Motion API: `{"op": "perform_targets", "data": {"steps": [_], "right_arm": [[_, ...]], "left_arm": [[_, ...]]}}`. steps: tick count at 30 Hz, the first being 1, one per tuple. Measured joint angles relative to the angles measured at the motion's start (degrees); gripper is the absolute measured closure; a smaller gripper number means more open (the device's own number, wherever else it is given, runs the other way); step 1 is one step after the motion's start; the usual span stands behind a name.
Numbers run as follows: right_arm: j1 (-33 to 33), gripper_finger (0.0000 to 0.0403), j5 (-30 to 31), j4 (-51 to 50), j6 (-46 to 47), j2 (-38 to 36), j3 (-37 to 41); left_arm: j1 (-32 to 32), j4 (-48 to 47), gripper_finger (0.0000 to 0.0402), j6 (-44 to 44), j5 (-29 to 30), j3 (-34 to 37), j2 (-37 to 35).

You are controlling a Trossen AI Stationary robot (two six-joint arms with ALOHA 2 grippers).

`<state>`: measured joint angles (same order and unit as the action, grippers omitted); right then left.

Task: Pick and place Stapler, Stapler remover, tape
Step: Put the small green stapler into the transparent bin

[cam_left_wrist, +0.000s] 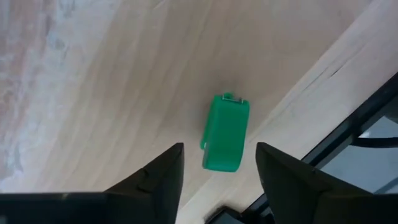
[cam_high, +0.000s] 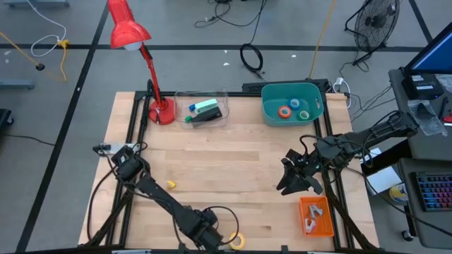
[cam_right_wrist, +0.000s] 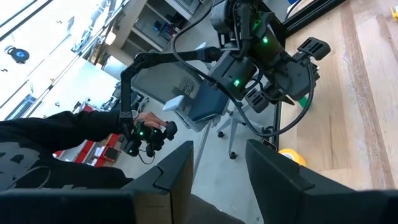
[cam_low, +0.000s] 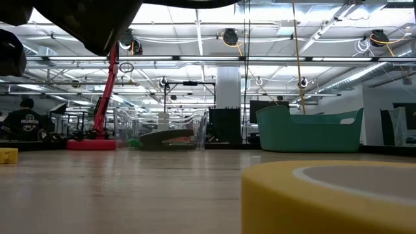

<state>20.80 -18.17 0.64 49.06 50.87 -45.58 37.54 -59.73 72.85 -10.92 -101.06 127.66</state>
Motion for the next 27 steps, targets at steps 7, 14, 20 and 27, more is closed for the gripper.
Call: {"op": "perform_targets", "data": {"steps": [7, 14, 20, 27], "right_arm": [[0.0, 0.0264, 0.0, 0.0, 0.0, 0.0, 0.0], [0.0, 0.0264, 0.0, 0.0, -0.1, 0.0, 0.0], [0.0, 0.0264, 0.0, 0.0, -0.2, 0.0, 0.0], [0.0, 0.0264, 0.0, 0.0, -0.2, 0.0, 0.0]], "left_arm": [[-1.1, -0.6, 0.0242, -1.3, -0.1, 0.0, 0.0], [-2.4, -0.5, 0.032, -1.9, -0.6, 0.0, 0.0], [-3.4, -0.8, 0.0348, -1.8, 0.2, 0.0, -0.1], [-6.1, -1.7, 0.0322, -0.6, 2.4, 0.0, -0.1]]}}
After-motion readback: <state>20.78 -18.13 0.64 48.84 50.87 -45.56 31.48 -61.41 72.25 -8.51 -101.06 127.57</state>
